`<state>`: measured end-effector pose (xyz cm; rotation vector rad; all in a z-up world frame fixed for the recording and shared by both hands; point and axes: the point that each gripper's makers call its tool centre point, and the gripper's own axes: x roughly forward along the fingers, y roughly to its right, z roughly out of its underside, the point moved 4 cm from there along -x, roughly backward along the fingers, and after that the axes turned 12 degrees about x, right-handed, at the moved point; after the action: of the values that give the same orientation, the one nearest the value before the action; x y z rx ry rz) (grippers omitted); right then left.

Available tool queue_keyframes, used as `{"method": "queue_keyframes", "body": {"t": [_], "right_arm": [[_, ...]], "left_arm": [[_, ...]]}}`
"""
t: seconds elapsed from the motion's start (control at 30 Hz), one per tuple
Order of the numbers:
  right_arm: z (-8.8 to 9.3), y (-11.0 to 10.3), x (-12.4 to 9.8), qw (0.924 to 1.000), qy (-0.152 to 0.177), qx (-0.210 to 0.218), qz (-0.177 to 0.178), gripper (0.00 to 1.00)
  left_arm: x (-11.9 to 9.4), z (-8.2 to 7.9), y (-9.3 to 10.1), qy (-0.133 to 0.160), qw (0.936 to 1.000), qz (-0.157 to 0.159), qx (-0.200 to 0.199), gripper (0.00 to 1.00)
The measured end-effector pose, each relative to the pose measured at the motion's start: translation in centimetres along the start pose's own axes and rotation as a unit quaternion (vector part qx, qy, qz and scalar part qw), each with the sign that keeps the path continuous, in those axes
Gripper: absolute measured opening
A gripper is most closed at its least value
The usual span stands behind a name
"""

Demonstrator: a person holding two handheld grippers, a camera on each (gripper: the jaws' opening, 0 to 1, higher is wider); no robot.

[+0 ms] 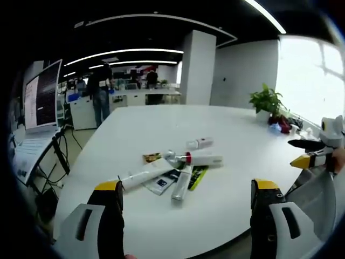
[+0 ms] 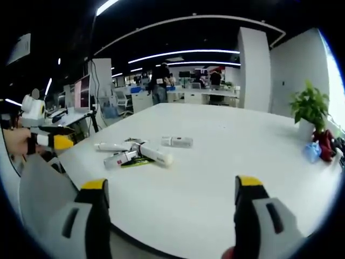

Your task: Arrange the skincare products in the storage area until every visible bottle or jar stands upright without overlapping.

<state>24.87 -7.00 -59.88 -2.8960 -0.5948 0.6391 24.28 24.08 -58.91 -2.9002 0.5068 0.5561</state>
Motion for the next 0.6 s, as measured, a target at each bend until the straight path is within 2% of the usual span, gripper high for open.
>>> {"method": "queue_keyframes", "body": {"t": [0.6], "right_arm": [[0.14,0.04,0.07,1.0,-0.006,-0.001,0.001,0.97]], "left_arm": [[0.08,0.13,0.1,-0.004,1.0,0.007,0.004,0.97]]}}
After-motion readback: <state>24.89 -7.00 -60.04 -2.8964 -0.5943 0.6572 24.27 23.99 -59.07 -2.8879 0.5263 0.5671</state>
